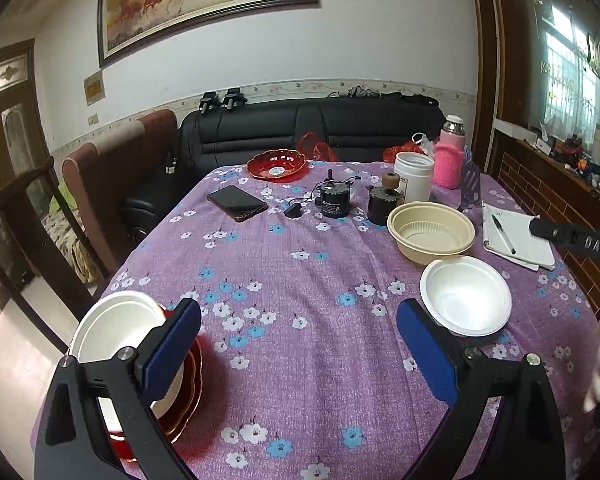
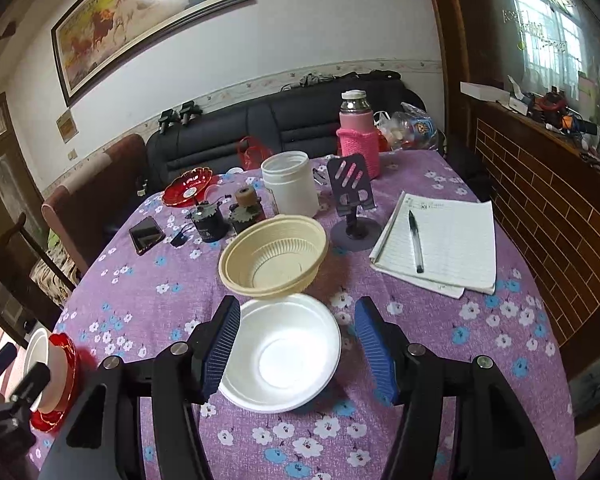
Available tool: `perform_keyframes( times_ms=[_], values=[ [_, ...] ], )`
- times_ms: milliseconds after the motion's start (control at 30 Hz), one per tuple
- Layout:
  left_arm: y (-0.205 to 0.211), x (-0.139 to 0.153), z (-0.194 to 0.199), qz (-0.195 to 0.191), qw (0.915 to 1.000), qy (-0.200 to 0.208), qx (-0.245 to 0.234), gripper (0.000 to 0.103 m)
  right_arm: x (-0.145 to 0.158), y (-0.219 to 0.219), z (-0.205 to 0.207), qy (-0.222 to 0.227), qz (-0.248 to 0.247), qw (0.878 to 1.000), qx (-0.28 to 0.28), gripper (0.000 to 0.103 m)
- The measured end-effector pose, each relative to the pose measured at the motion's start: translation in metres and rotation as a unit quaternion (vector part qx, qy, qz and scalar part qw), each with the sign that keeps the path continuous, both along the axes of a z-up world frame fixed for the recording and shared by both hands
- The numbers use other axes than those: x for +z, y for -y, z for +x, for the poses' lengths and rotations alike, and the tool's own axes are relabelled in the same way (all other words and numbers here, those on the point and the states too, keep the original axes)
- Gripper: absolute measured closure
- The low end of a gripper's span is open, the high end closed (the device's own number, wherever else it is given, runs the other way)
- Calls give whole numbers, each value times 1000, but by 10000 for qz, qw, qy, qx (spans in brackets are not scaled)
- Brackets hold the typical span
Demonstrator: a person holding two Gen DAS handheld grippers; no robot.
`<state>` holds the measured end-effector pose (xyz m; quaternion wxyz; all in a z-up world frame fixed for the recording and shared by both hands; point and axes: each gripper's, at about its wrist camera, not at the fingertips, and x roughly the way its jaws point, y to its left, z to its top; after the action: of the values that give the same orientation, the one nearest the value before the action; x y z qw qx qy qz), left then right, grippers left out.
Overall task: Organize plates and bowls
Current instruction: 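Withdraw the right tool and move it toward the beige plastic bowl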
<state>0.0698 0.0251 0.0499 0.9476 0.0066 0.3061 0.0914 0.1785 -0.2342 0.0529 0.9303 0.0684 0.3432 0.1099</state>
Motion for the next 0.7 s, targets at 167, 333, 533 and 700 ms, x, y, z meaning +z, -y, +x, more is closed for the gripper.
perform_keyframes(
  times_ms=[167, 333, 533, 700],
  values=[
    [7, -1, 17, 137, 9999, -74, -45, 5, 4, 7, 16, -16, -12, 10000, -72, 36],
    [15, -5, 33, 266, 9994, -159, -148, 5, -1, 9, 37, -95, -116, 9998, -90, 36],
    [21, -9, 50, 323, 9989, -267, -196, 5, -13, 13, 60, -268, 19, 9996, -122, 36],
    [24, -14, 65, 374, 9985, -343, -222, 5, -25, 13, 73, -411, 37, 9991, -104, 36]
  ],
)
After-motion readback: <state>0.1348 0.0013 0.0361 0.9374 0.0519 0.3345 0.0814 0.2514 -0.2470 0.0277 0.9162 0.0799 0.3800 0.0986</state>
